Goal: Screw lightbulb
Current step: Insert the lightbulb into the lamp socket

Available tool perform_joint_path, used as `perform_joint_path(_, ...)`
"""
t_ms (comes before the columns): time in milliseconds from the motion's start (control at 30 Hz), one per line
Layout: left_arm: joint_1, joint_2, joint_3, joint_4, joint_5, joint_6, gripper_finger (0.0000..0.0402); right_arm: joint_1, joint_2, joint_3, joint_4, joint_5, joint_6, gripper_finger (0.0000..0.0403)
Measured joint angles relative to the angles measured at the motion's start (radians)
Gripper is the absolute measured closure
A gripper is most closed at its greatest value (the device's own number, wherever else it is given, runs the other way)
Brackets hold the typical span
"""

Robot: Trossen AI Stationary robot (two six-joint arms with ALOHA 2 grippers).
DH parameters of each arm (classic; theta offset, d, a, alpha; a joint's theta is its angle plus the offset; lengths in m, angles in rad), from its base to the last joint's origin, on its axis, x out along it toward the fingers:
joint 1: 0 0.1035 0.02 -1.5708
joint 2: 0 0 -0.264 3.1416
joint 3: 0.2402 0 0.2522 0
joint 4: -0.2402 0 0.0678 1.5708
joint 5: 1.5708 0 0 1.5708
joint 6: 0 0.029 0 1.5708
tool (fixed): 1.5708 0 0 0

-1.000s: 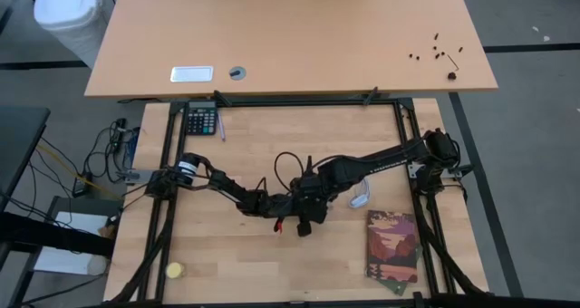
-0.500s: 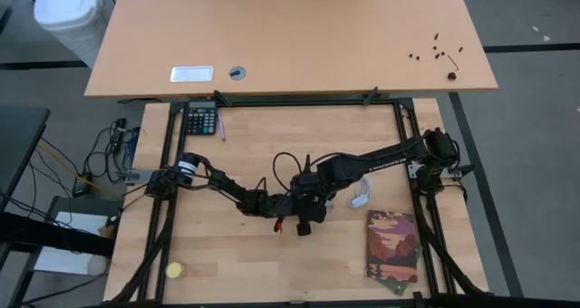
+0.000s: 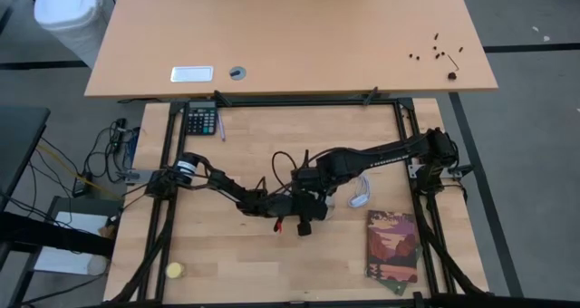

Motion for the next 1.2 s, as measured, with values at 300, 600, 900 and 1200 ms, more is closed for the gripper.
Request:
perform_joint_path(300, 0.002, 0.001, -0.001, -0.019, 0.002, -0.002, 0.0213, 0.000, -0.004, 0.104, -0.069, 0.000, -0.053, 0.0052)
perform_joint_path(600, 0.002, 0.003, -0.002, -0.027, 0.002, -0.002, 0.0213, 0.007, -0.004, 0.195, -0.207, 0.001, -0.138, 0.0053)
perform_joint_path(900, 0.002, 0.003, -0.002, -0.034, 0.002, -0.003, 0.0213, 0.108, -0.005, 0.196, -0.410, 0.109, -0.331, 0.0053)
perform_joint_path(1200, 0.002, 0.003, -0.002, -0.035, 0.076, 0.019, 0.0213, 0.173, -0.006, 0.152, -0.363, 0.226, -0.522, 0.0053)
